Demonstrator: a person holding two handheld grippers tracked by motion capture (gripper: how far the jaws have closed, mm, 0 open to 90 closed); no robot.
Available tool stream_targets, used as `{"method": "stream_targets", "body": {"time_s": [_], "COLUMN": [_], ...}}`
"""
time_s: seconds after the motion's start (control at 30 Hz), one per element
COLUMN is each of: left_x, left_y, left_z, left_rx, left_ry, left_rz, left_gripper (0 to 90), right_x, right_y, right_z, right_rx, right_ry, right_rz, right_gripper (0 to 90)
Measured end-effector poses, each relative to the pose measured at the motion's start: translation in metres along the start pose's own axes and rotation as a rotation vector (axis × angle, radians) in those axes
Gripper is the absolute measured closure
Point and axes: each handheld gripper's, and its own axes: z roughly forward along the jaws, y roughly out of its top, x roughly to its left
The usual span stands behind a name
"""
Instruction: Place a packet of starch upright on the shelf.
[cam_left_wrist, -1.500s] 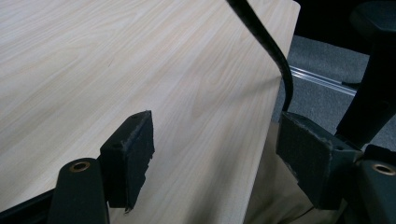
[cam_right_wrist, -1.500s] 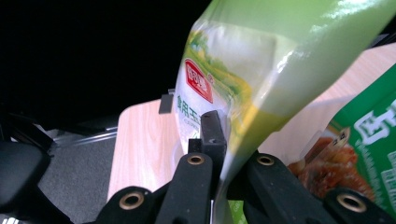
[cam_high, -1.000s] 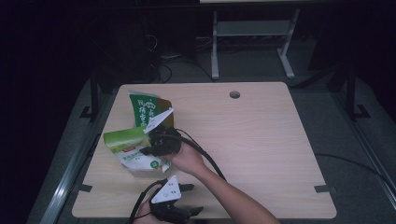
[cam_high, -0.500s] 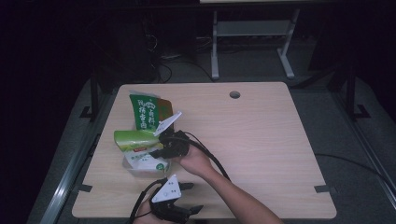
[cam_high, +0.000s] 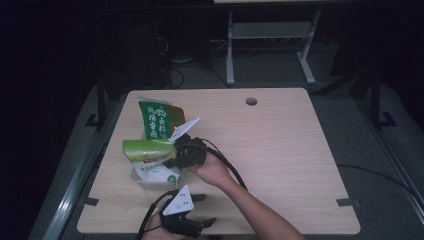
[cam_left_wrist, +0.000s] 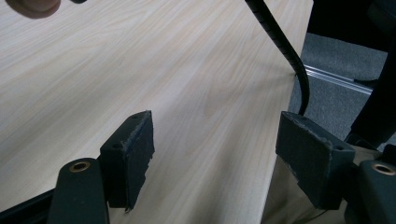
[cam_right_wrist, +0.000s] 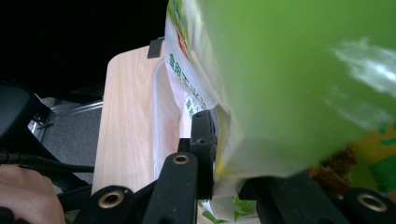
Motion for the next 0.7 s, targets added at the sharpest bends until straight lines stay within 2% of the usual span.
{"method": "stream_targets", "body": {"time_s": [0.1, 0.23, 0.4, 0.5, 0.7], "left_x": [0.001, 0.003, 0.006, 0.007, 0.010], "left_y": [0.000, 0.001, 0.006, 0.009, 0.013], "left_z": [0.001, 0.003, 0.004, 0.005, 0.006], "left_rx": [0.001, 0.000, -0.002, -0.013, -0.013], "left_ry": [0.008, 0.012, 0.018, 0.019, 0.025], "left_rz": [0.009, -0.006, -0.005, -0.016, -0.005], "left_gripper": [26.9, 26.3, 26.1, 25.9, 25.6], "right_x": [-0.002, -0.007, -0.010, -0.012, -0.020], "right_y": [-0.002, -0.005, -0.012, -0.017, -0.033], "right_z": [-0.005, -0.022, -0.040, -0.051, -0.075], "right_rx": [-0.016, -0.056, -0.049, -0.053, -0.055], "right_ry": [-0.003, -0.014, -0.023, -0.037, -0.052], "right_rz": [0.007, 0.028, 0.028, 0.042, 0.083], "right_gripper": [72.1, 63.8, 55.1, 52.5, 48.4]}}
